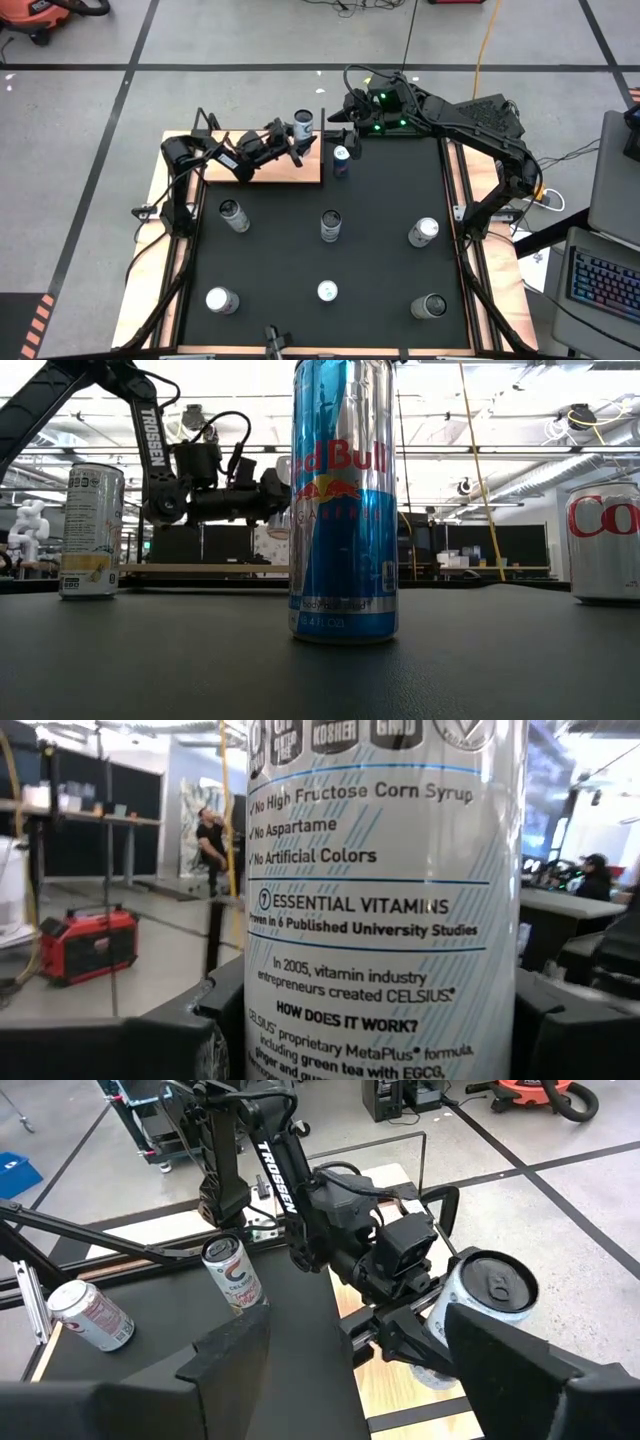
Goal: Place canned beverage on shelf
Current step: Put the top white-blue soda can on the shelf
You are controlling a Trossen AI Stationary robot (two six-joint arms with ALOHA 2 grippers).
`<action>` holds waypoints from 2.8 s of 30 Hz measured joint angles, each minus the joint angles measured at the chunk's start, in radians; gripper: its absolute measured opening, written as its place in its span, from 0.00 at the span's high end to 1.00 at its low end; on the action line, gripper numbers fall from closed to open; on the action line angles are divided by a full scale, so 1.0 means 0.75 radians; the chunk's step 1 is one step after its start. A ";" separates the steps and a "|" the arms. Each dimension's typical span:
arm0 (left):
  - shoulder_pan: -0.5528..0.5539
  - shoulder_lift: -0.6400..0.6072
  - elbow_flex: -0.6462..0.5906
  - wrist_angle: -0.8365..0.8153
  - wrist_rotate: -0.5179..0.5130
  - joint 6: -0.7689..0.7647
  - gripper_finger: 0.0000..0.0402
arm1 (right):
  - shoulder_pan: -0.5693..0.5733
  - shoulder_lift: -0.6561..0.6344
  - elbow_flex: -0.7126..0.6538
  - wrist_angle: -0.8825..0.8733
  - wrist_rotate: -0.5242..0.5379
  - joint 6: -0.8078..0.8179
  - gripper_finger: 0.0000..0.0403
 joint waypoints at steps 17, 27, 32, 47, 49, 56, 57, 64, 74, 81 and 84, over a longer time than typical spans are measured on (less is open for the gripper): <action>0.029 0.000 0.087 -0.153 0.064 -0.059 0.38 | 0.001 0.000 0.000 0.001 0.000 -0.009 0.30; 0.026 0.000 0.086 -0.083 0.085 -0.060 0.38 | 0.002 0.001 0.000 0.000 0.000 -0.009 0.30; 0.008 0.000 0.086 0.026 0.170 -0.061 0.38 | 0.002 0.001 -0.001 -0.011 0.000 -0.017 0.30; 0.012 -0.001 0.085 0.057 0.290 -0.060 0.38 | -0.020 0.124 -0.001 -0.050 0.175 -0.137 0.31; 0.012 -0.001 0.085 0.057 0.292 -0.060 0.38 | -0.025 0.163 -0.002 -0.040 0.287 -0.150 0.31; 0.013 -0.001 0.085 0.055 0.302 -0.059 0.38 | -0.050 0.237 -0.002 -0.007 0.381 -0.200 0.37; 0.016 -0.001 0.085 0.053 0.302 -0.059 0.38 | -0.053 0.244 -0.002 0.002 0.385 -0.197 0.38; 0.040 -0.001 0.084 -0.026 0.300 -0.060 0.38 | -0.086 0.277 0.000 0.092 0.391 -0.103 0.45; 0.045 -0.001 0.084 -0.046 0.296 -0.061 0.38 | -0.108 0.313 -0.001 0.082 0.497 -0.036 0.52; 0.045 -0.001 0.084 -0.064 0.277 -0.061 0.38 | -0.112 0.346 -0.001 0.126 0.489 -0.010 0.54; 0.045 -0.001 0.084 -0.094 0.275 -0.060 0.38 | -0.112 0.351 -0.001 0.120 0.486 -0.011 0.54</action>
